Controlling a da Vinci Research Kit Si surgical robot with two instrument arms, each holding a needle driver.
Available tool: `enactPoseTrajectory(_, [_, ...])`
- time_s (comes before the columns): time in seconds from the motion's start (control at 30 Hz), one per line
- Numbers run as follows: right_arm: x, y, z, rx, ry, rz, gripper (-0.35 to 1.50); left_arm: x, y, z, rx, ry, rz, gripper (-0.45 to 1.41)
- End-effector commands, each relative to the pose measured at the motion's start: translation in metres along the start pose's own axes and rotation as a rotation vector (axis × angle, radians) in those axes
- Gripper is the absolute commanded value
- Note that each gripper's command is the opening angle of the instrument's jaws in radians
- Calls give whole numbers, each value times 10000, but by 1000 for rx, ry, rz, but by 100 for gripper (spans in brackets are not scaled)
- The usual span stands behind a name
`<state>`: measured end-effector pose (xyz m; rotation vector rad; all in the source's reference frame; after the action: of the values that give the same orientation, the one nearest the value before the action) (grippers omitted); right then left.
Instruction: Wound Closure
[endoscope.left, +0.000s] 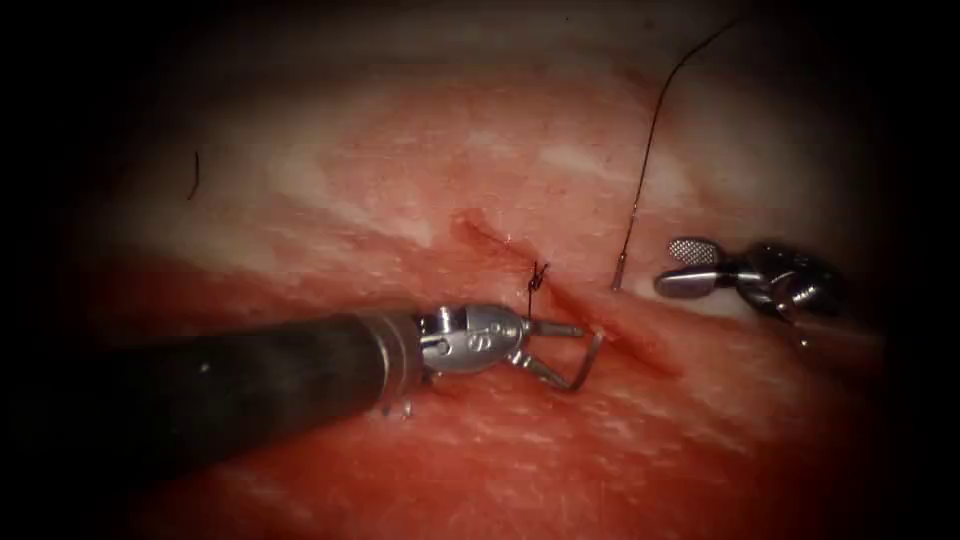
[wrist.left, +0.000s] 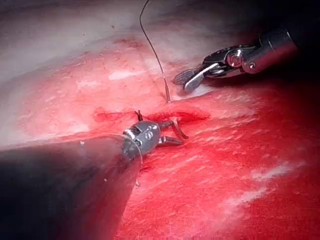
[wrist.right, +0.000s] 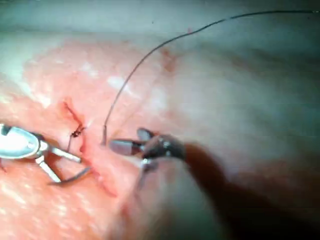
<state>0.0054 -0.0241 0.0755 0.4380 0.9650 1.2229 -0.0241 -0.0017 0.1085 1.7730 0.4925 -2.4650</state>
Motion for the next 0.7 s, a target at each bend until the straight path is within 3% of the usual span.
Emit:
enactPoseTrajectory(0.03, [-4,5,11,3,1,-3,128,-3,1,8,-15,29,4,15])
enactPoseTrajectory(0.3, [-19,18,16,2,5,-22,128,3,2,11,-25,150,48,15])
enactPoseTrajectory(0.7, [-28,18,18,-3,-1,-30,128,5,-4,26,0,160,56,19])
